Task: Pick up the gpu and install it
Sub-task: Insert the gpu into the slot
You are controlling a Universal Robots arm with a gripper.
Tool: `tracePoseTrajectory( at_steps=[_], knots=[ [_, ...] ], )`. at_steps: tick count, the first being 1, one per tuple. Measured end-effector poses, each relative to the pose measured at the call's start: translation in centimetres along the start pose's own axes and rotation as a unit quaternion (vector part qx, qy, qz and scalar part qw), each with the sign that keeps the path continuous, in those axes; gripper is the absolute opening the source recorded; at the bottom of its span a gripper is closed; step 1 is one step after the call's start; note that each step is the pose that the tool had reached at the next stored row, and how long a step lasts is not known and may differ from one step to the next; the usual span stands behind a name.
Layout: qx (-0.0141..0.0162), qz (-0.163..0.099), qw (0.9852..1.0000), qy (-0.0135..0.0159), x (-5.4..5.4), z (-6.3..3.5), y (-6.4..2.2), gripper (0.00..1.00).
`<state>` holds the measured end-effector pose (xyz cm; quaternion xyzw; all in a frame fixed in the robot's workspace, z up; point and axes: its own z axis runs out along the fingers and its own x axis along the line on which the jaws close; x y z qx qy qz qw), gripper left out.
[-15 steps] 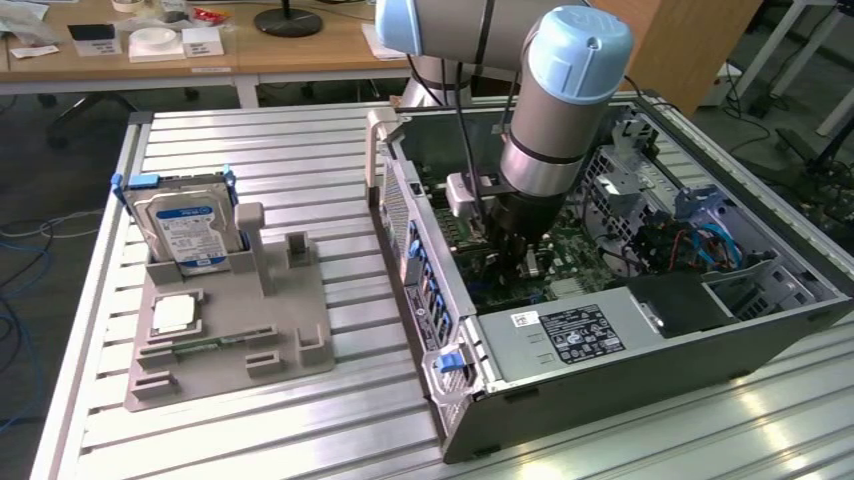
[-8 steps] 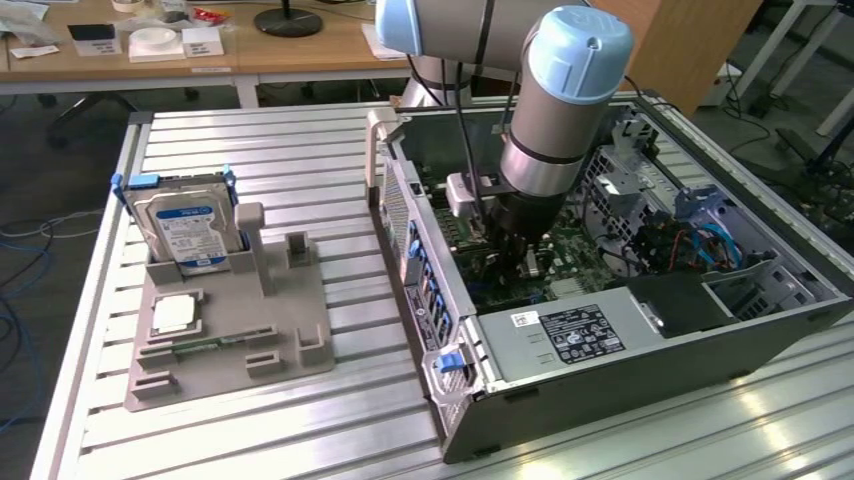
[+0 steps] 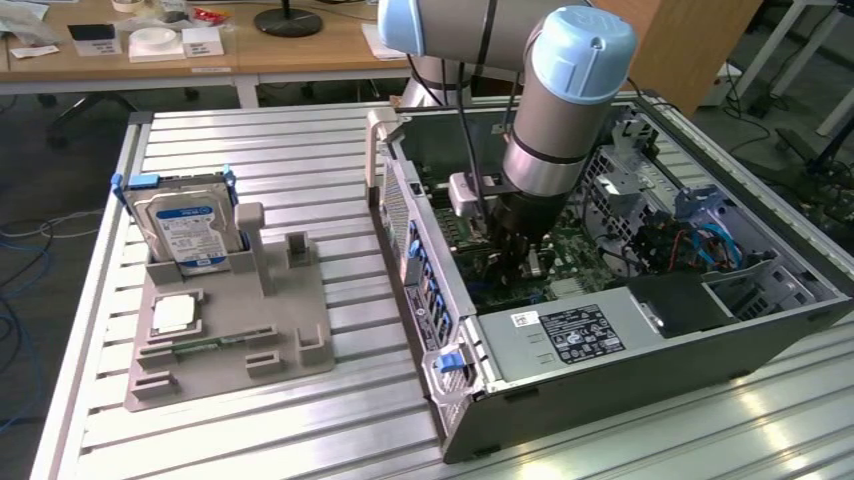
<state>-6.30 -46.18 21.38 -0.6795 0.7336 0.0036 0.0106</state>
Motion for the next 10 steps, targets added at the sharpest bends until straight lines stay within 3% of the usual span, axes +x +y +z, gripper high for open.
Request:
tracePoseTrajectory(
  at_steps=[10],
  knots=[
    [-0.0004, 0.000, 1.0000, 0.0017, -0.01, 0.00, -0.02, 0.28]
  ],
)
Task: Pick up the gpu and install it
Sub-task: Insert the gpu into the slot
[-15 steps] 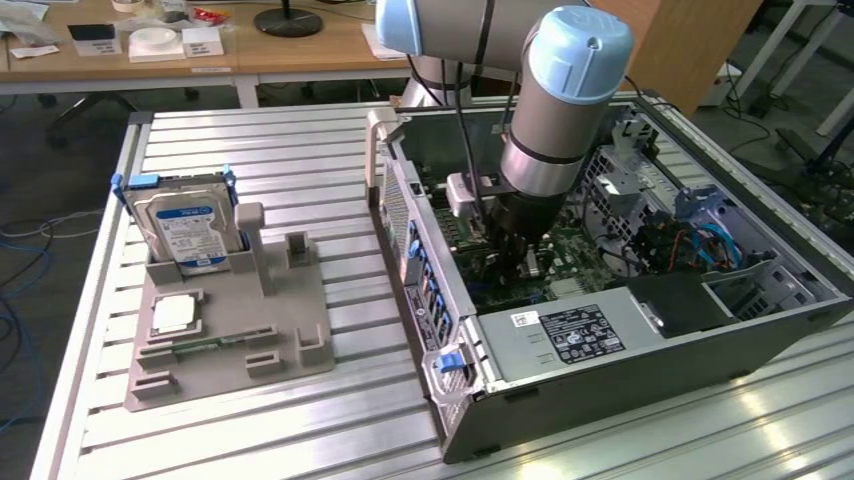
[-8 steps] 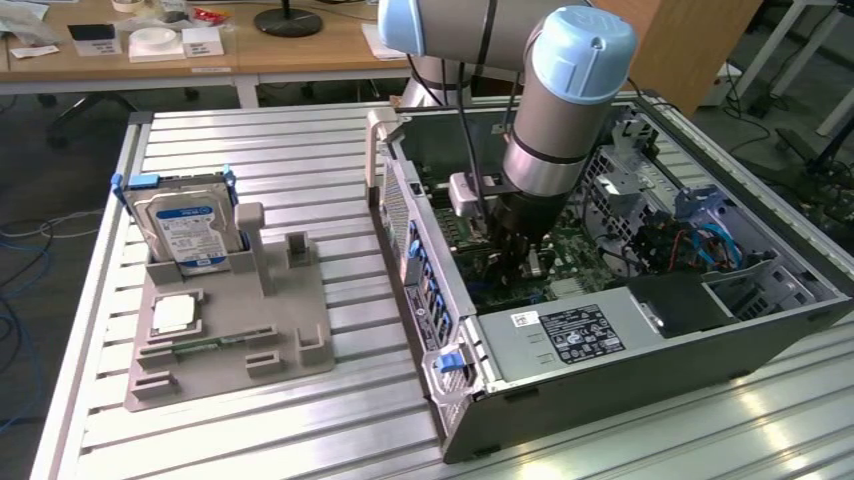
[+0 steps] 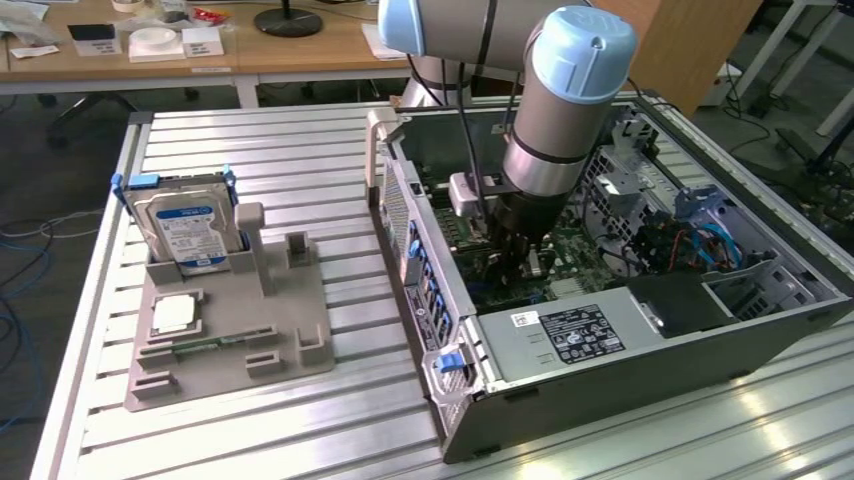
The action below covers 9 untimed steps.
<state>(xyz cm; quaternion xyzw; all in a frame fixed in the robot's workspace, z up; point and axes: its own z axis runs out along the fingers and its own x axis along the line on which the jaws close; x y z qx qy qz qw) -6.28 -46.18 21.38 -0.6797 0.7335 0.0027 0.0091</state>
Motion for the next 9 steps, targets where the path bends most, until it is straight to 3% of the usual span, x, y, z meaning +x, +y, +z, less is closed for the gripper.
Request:
tracePoseTrajectory(
  at_steps=[4, 7, 9],
  knots=[
    [-0.0047, 0.000, 1.0000, 0.0005, -0.05, 0.00, 0.00, 0.28],
    [-0.0056, 0.000, 1.0000, 0.0012, -0.12, -0.01, -0.01, 0.28],
    [-0.0055, 0.000, 1.0000, 0.0034, -0.19, 0.00, -0.04, 0.28]
  ],
)
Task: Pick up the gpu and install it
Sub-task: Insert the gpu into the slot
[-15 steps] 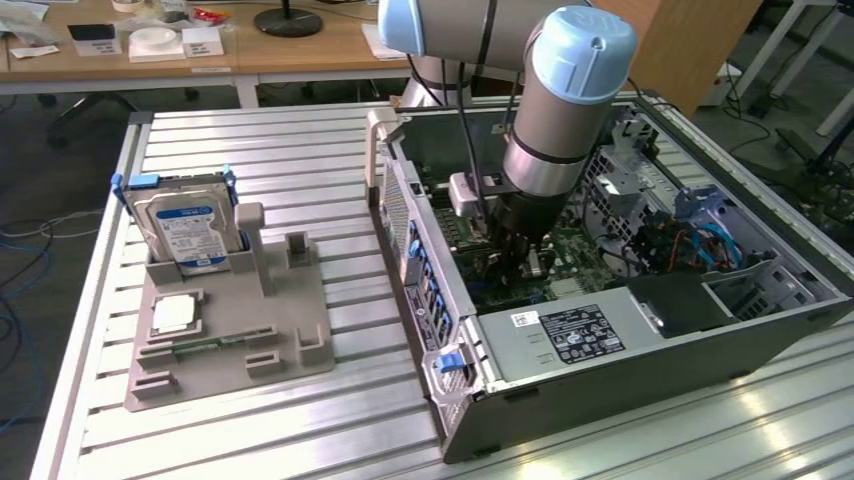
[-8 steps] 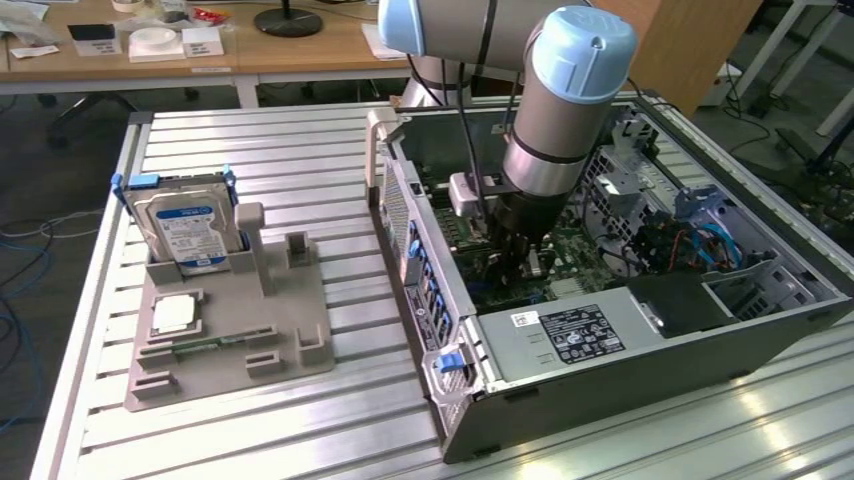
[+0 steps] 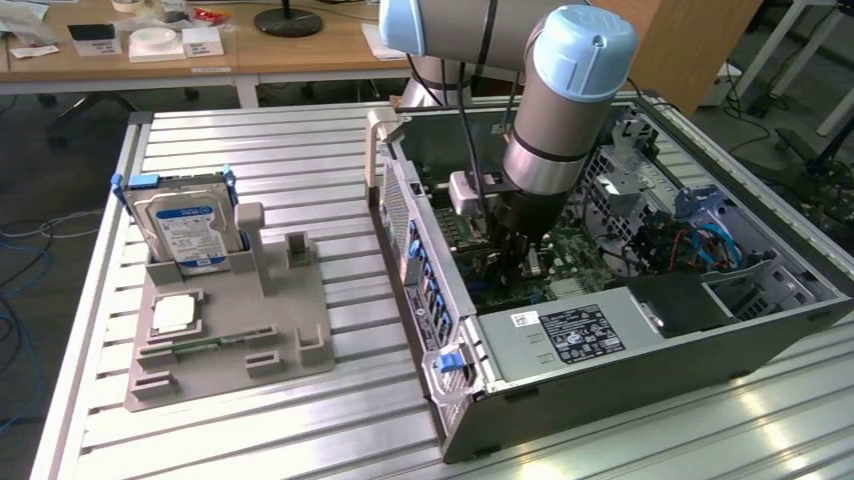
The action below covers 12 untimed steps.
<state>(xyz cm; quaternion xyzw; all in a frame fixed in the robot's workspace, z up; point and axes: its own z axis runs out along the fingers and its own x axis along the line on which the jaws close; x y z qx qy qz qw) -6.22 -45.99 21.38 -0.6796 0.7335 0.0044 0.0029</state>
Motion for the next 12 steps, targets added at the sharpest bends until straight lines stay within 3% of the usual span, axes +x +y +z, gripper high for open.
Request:
tracePoseTrajectory(
  at_steps=[3, 12],
  knots=[
    [0.0004, 0.000, 1.0000, 0.0042, -0.03, 0.01, -0.07, 0.28],
    [0.0004, 0.000, 1.0000, 0.0047, -0.08, 0.01, -0.08, 0.28]
  ],
)
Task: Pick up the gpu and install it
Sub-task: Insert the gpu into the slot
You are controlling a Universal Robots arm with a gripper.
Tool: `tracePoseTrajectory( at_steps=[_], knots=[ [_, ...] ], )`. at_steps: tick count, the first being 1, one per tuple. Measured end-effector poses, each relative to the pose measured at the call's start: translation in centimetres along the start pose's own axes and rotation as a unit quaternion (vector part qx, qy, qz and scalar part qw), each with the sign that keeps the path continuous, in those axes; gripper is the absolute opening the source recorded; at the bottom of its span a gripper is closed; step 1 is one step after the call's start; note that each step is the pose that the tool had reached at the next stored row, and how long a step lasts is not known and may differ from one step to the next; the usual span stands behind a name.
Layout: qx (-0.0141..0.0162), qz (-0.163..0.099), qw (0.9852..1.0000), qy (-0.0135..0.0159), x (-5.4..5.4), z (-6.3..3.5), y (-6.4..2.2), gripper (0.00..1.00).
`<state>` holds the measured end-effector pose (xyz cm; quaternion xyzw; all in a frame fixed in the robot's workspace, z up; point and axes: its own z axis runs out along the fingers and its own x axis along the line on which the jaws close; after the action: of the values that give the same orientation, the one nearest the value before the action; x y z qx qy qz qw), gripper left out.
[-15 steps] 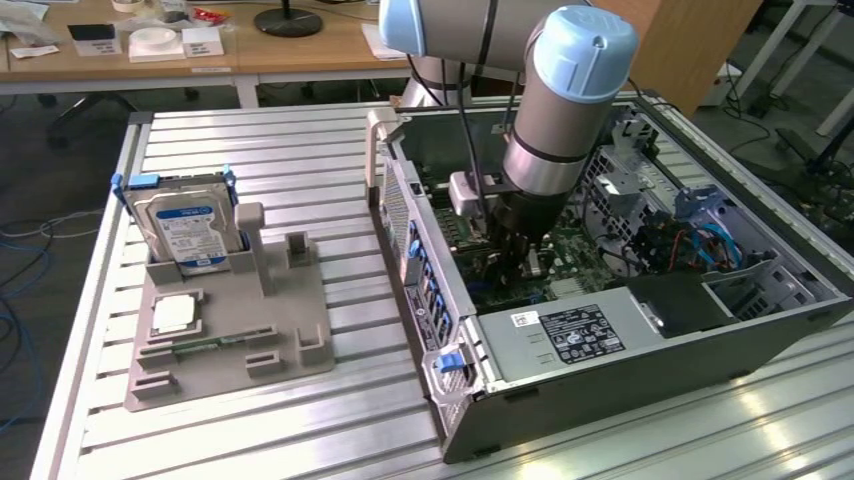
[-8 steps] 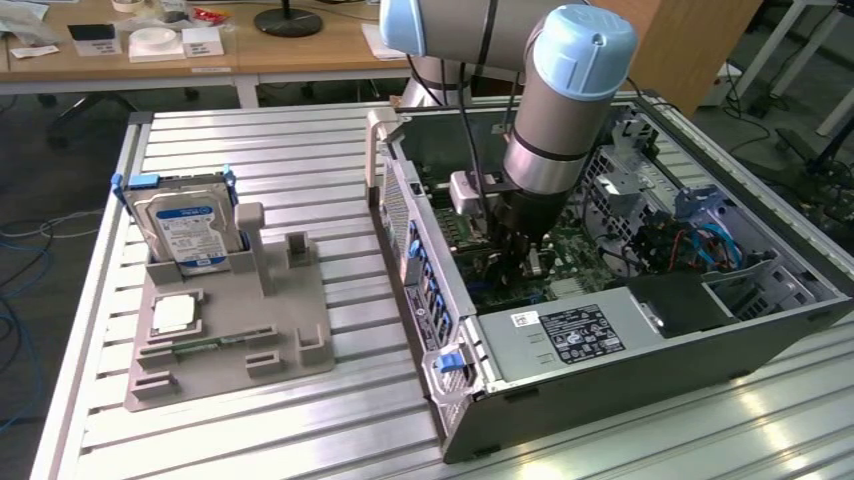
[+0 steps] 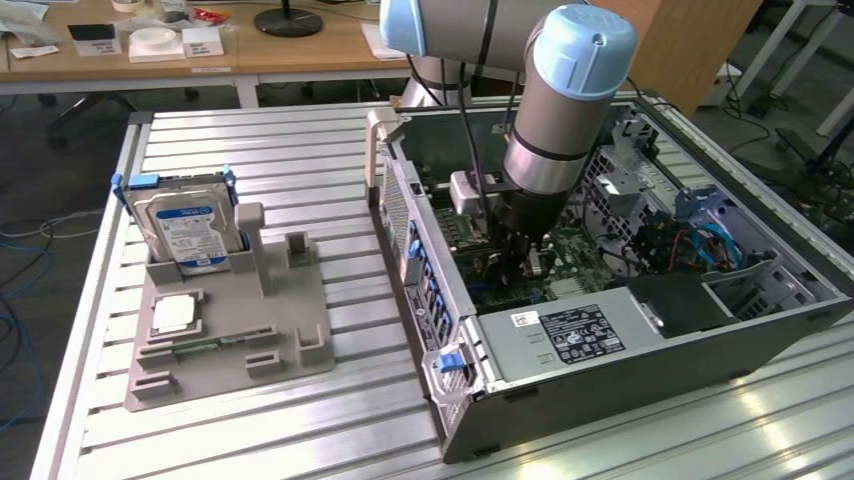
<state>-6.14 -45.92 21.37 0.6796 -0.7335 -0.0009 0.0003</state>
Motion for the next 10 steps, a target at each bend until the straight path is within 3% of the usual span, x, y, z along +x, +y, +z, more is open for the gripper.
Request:
tracePoseTrajectory(
  at_steps=[10],
  knots=[
    [0.0000, 0.000, 1.0000, 0.0001, -0.22, 0.18, 0.08, 0.28]
  ],
)
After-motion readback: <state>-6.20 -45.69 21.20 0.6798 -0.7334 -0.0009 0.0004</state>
